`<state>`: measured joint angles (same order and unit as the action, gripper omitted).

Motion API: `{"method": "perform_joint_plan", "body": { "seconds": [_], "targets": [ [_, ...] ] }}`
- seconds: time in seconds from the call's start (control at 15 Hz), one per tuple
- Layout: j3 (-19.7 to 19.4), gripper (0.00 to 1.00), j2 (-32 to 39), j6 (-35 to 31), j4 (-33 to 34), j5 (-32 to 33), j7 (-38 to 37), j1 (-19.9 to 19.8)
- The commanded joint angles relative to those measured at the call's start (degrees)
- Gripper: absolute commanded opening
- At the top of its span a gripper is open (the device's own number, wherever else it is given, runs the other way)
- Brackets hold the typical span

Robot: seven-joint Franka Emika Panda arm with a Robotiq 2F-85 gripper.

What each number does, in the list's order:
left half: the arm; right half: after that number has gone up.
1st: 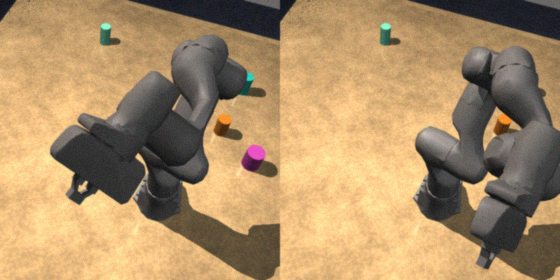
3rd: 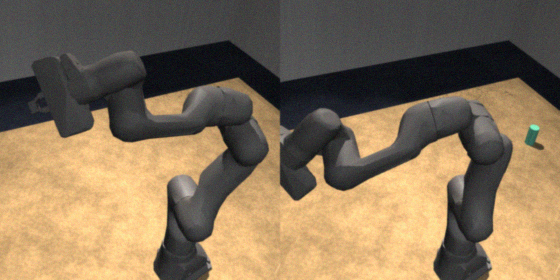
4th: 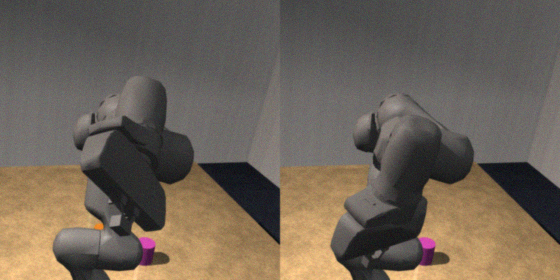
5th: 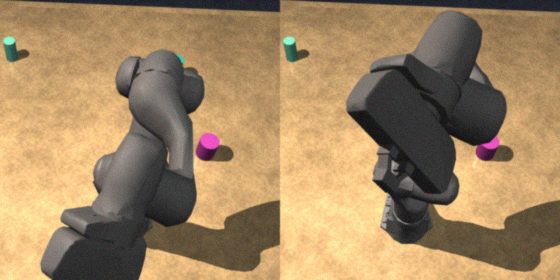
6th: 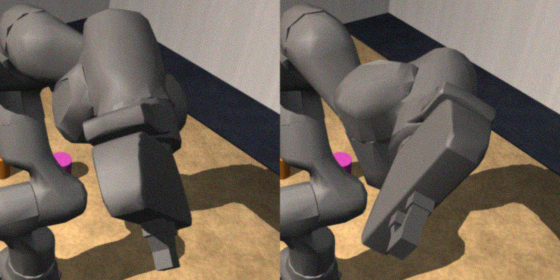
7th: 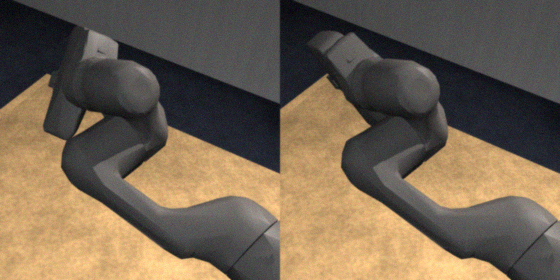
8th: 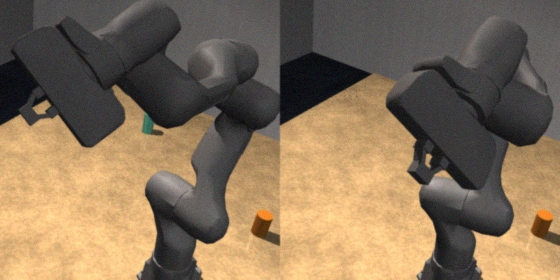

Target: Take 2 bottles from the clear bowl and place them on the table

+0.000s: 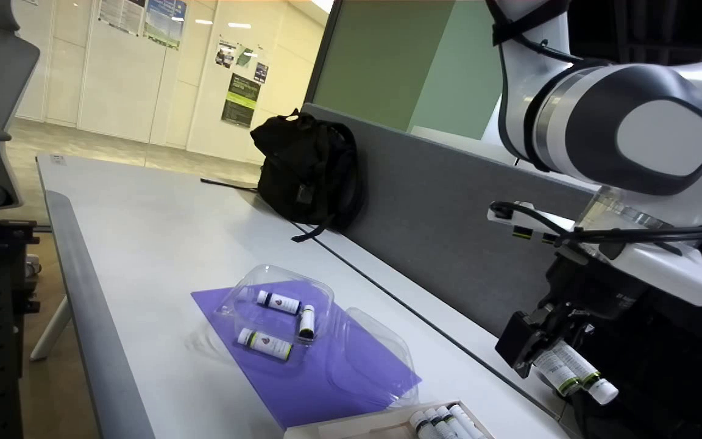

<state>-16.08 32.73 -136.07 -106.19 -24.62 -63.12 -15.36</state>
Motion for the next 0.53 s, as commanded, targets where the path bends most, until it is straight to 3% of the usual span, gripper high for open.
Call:
{"method": "perform_joint_plan", "body": {
  "seconds": [0.0, 0.13, 0.47],
  "targets": [
    [0.5, 0.0, 0.0, 0.0, 0.1, 0.4, -0.3, -0.5],
    [0.5, 0.0, 0.0, 0.0, 0.1, 0.5, -0.3, -0.5],
    [1.7, 0.0, 8.1, 7.0, 13.1, 2.7, -5.0, 1.4]
  ]
}}
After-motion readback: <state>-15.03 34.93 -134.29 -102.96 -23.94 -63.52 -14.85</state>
